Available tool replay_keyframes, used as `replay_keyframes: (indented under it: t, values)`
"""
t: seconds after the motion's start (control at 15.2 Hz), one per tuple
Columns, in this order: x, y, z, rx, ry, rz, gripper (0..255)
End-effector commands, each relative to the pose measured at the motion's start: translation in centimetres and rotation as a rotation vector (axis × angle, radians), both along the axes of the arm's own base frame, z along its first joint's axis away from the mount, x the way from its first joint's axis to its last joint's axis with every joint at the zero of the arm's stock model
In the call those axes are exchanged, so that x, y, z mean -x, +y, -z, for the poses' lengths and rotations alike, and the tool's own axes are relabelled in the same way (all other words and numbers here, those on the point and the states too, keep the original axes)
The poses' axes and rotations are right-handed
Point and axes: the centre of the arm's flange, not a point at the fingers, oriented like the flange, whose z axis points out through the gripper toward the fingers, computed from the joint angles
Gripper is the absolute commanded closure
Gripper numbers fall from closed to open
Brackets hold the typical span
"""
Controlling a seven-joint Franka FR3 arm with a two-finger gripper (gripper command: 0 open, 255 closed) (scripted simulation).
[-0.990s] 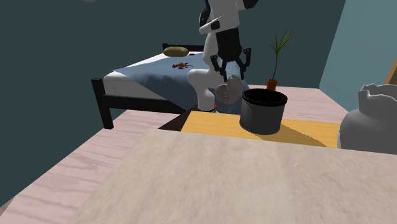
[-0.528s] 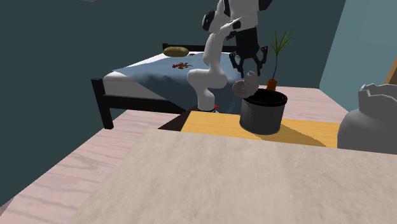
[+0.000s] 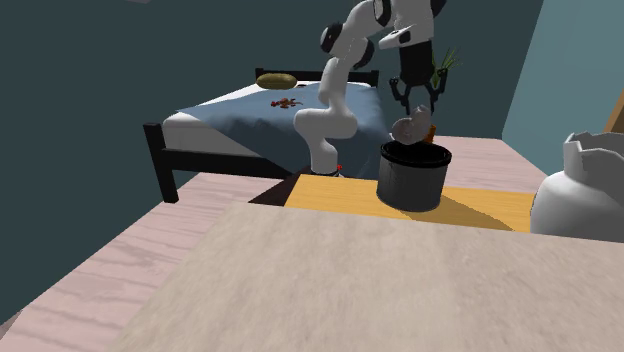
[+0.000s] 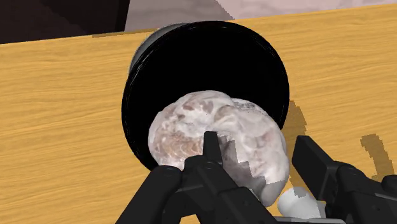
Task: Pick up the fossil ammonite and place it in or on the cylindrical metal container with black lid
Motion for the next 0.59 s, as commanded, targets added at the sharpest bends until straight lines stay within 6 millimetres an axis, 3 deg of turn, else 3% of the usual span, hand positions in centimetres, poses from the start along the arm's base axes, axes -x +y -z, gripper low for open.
replay_keyframes:
  t: [0.0,0.53]
  values:
    - [2.9,1.1,0.1,0.0,0.0,0.001,255]
    - [2.9,1.1,4.3,0.0,0.0,0.001,255]
